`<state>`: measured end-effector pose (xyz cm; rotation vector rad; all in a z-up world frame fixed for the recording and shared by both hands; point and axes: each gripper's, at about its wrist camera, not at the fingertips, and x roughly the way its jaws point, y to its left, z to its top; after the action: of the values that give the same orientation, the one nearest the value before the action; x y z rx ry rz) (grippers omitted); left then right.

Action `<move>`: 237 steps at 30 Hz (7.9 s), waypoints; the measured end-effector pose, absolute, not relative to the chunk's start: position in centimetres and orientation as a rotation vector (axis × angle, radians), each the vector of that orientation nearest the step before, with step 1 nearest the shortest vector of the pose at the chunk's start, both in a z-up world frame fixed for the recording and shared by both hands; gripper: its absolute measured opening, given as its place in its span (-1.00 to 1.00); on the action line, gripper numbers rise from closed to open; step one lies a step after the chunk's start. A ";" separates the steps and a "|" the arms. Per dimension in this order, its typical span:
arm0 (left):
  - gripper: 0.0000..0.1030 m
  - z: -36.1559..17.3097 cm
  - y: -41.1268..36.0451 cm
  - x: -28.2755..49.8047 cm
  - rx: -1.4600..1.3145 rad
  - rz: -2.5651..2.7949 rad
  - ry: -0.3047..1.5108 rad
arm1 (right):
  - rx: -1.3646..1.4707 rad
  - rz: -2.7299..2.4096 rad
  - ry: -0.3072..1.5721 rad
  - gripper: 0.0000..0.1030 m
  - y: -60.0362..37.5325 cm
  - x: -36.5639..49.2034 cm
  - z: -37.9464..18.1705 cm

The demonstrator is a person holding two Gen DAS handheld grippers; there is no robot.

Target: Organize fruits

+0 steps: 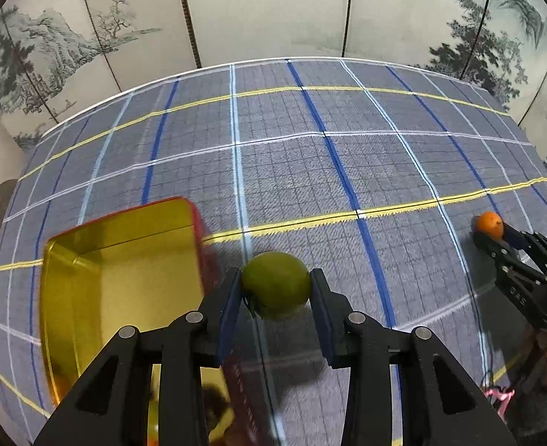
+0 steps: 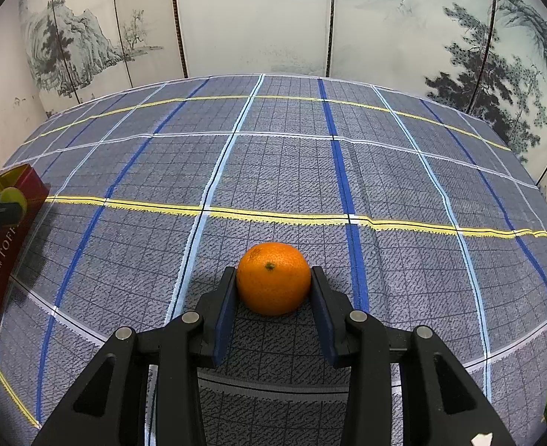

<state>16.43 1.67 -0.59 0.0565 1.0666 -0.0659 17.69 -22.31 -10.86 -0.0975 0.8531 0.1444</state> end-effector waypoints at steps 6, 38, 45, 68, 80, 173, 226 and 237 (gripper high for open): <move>-0.27 1.4 3.6 13.9 0.036 -0.037 1.036 | -0.097 0.145 0.853 -0.29 -22.3 17.7 -10.9; -0.26 -1.4 14.4 5.7 -0.115 0.091 1.055 | -0.105 0.140 0.853 -0.29 -22.3 17.7 -10.9; -0.26 -1.9 14.4 5.1 -0.107 0.080 1.061 | -0.108 0.138 0.853 -0.29 -22.4 17.6 -10.9; -0.25 -2.4 13.7 4.7 -0.070 0.083 1.041 | -0.102 0.140 0.854 -0.30 -22.4 17.6 -10.9; -0.21 -2.1 13.6 4.0 -0.089 0.086 0.992 | -0.098 0.135 0.854 -0.31 -22.5 17.6 -10.8; 0.29 -0.5 18.1 -4.6 -0.118 0.297 0.927 | -0.347 0.738 0.842 -0.28 5.9 5.2 -9.1; 0.31 0.2 15.2 -4.8 -0.131 0.283 0.939 | -0.317 0.670 0.887 0.98 3.1 2.1 -8.5; 0.31 0.2 15.2 -4.8 -0.127 0.275 0.940 | -0.319 0.667 0.887 0.98 3.1 2.1 -8.5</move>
<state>-4.81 15.22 0.21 -0.1267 0.9401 0.2751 2.10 3.12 -8.52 -0.3193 0.8866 0.6672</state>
